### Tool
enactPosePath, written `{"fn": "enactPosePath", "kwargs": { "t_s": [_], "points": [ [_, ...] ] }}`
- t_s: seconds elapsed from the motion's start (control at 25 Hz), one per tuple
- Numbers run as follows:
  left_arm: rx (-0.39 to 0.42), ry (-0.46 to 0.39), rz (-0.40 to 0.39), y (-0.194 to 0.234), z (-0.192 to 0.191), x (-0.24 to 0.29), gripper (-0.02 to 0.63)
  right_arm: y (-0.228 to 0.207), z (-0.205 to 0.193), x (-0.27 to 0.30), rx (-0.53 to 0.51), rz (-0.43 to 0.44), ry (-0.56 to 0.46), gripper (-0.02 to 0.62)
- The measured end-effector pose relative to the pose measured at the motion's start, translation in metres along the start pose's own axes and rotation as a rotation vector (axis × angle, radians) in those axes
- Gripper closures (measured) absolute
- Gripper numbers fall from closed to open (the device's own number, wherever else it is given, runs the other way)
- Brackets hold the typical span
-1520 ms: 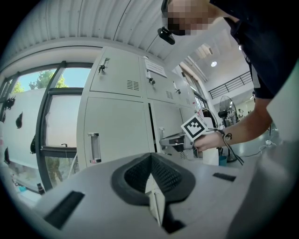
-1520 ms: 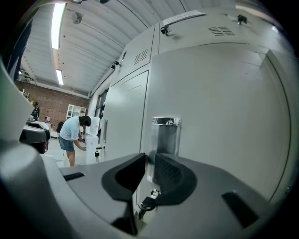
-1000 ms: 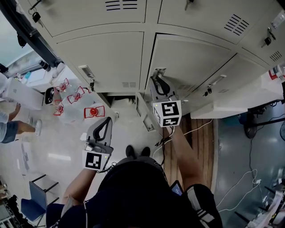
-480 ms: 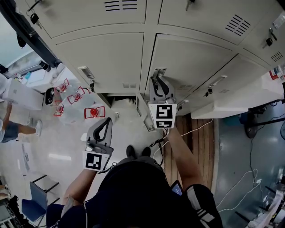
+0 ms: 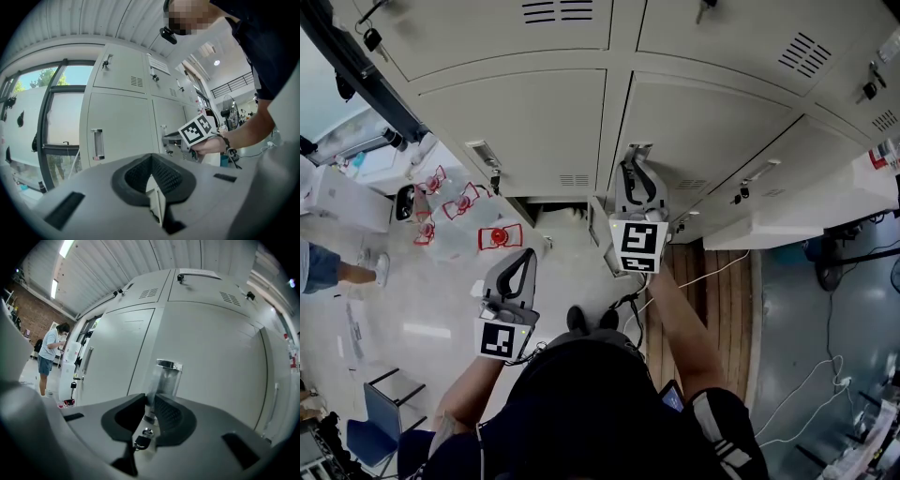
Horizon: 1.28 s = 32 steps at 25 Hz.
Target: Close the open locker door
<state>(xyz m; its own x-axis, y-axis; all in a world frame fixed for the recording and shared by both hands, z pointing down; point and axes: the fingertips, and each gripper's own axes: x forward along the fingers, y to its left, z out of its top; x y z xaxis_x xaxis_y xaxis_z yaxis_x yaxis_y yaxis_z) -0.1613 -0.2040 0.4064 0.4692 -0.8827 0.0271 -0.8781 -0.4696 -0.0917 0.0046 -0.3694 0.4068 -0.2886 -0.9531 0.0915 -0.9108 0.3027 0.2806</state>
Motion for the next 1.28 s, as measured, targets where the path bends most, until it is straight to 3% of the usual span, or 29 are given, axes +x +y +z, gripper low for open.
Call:
{"fn": "enactPosePath", "kwargs": {
  "t_s": [0.48, 1.28],
  "points": [
    [-0.007, 0.005, -0.005, 0.006, -0.003, 0.0, 0.603, -0.001, 0.0, -0.002, -0.09, -0.069, -0.002, 0.525],
    [-0.015, 0.014, -0.015, 0.012, -0.009, 0.0, 0.603, -0.002, -0.001, 0.0, -0.146, -0.091, 0.011, 0.534]
  ]
}}
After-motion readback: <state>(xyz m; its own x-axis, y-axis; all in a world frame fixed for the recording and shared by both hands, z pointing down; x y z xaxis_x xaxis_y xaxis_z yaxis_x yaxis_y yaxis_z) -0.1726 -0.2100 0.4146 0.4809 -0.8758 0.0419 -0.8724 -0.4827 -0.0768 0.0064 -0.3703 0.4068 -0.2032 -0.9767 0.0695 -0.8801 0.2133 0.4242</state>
